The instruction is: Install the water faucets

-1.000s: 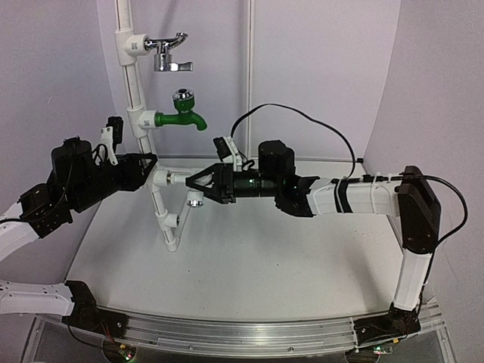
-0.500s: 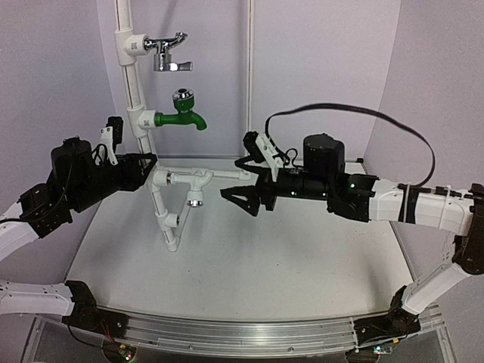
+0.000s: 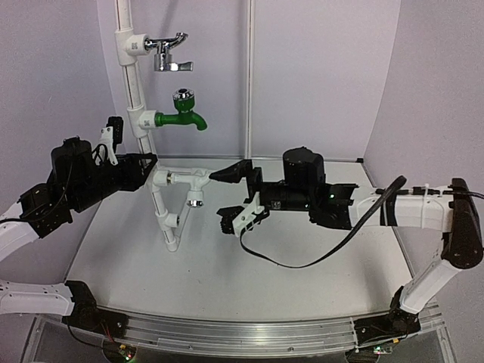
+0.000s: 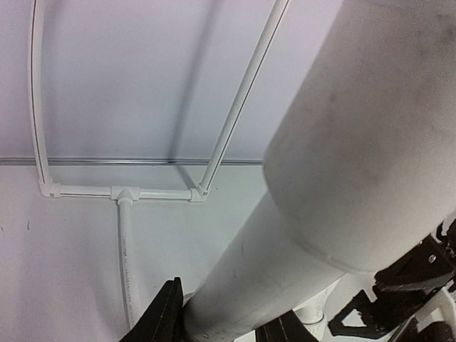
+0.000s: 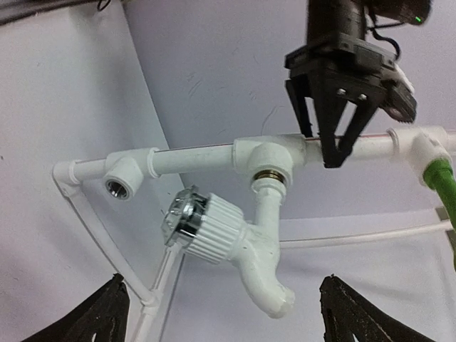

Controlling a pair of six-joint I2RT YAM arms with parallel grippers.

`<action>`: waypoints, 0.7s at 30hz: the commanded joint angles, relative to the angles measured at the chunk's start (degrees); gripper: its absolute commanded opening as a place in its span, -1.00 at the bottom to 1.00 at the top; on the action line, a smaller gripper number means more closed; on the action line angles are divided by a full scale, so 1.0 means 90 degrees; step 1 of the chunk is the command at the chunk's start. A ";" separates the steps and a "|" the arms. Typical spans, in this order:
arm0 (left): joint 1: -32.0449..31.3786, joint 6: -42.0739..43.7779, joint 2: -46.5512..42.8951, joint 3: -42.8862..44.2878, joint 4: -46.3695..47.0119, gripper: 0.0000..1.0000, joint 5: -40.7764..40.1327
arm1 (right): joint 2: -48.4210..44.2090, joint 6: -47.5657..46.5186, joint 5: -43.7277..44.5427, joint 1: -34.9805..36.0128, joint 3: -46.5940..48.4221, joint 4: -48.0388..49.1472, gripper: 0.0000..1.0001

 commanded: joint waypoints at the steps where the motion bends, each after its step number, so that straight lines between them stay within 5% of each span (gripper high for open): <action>1: -0.0068 -0.0847 0.0221 0.0007 -0.0369 -1.00 0.0771 | 0.0490 -0.1730 0.0026 -0.0012 0.0465 0.0940 0.84; 12: -0.0058 -0.0841 0.0216 0.0027 -0.0369 -1.00 0.0804 | 0.1396 -0.1618 0.0066 -0.0004 0.1040 0.1745 0.68; 21: -0.0058 -0.0846 0.0211 -0.0003 -0.0369 -1.00 0.0879 | 0.1207 0.0559 -0.0137 0.0085 0.1225 0.0844 -0.23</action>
